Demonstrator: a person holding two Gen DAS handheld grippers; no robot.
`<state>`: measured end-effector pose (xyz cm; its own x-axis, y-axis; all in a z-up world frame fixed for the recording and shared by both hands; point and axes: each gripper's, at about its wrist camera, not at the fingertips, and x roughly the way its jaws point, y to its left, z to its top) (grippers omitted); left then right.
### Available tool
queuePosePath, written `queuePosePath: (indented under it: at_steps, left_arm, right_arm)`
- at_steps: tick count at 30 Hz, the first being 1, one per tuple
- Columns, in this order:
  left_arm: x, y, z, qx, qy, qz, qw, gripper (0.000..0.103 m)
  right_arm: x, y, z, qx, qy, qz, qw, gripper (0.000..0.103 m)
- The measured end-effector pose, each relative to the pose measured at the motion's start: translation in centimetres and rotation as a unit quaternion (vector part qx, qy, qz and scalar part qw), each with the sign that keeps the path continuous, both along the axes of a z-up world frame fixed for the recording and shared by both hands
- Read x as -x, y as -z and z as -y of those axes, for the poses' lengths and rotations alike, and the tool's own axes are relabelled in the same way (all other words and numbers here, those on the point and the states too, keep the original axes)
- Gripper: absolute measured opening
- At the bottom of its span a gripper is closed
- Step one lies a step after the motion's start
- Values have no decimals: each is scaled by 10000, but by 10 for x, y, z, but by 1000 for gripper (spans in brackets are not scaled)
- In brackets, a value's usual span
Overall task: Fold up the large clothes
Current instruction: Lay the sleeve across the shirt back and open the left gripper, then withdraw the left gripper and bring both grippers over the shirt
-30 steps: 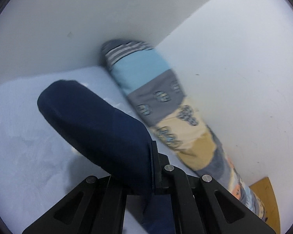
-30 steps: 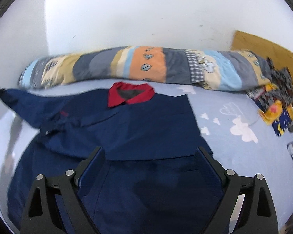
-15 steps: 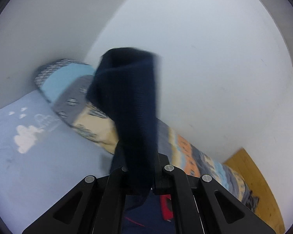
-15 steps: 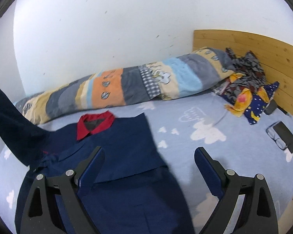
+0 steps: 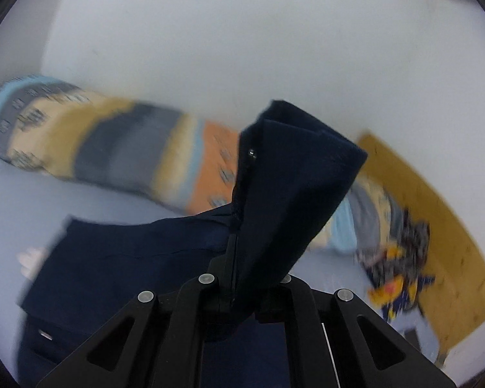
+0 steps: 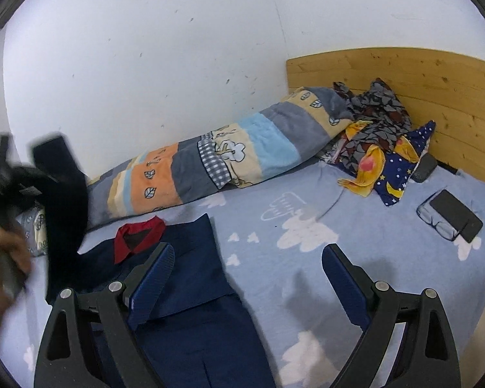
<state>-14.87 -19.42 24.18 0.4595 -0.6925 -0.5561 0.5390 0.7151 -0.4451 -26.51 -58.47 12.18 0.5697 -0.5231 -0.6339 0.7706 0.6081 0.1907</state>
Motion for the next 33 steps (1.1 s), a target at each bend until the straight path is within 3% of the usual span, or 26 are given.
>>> queuePosePath:
  at_steps: [4, 8, 9, 12, 14, 16, 17, 20, 24, 27, 29, 31, 33]
  left_arm:
    - [-6, 69, 80, -461, 326, -326, 9979, 4]
    - [-31, 165, 132, -1135, 505, -650, 9901, 5]
    - [-32, 177, 142, -1328, 535, -666, 9875, 6]
    - [-27, 220, 174, -2057, 748, -683, 9734, 28]
    - [-17, 220, 192, -2271, 1011, -345, 9680, 52]
    - [-14, 219, 208, -2325, 1451, -335, 9611, 72]
    - [-14, 217, 213, -2282, 1705, -412, 9577, 75]
    - [-12, 197, 214, -2070, 2139, -212, 9544, 75]
    - [-44, 174, 195, -1739, 1831, 29, 9676, 78]
    - [-84, 176, 177, -1997, 1166, 231, 9726, 78]
    - [-106, 187, 170, -2427, 755, 273, 9668, 77]
    - [-124, 207, 164, -2715, 529, 118, 9609, 76]
    - [-137, 226, 162, -2577, 534, -265, 9644, 76]
  right_arm:
    - [9, 1, 9, -89, 122, 68, 9999, 94]
    - [12, 1, 13, -134, 144, 80, 9998, 94]
    - [12, 2, 14, -140, 150, 83, 9998, 95]
    - [12, 2, 17, -145, 162, 90, 9997, 95]
    - [12, 4, 18, -189, 181, 84, 9996, 95]
    - [13, 5, 20, -278, 208, 131, 9993, 95]
    - [13, 5, 20, -308, 224, 149, 9992, 95]
    - [14, 4, 19, -299, 277, 184, 9990, 95]
    - [13, 4, 17, -255, 293, 120, 9992, 95]
    - [9, 9, 21, -327, 324, 17, 9989, 95]
    - [6, 12, 22, -384, 324, -21, 9987, 95]
    - [4, 14, 23, -454, 322, -48, 9984, 95]
    - [1, 16, 22, -468, 301, -79, 9984, 95]
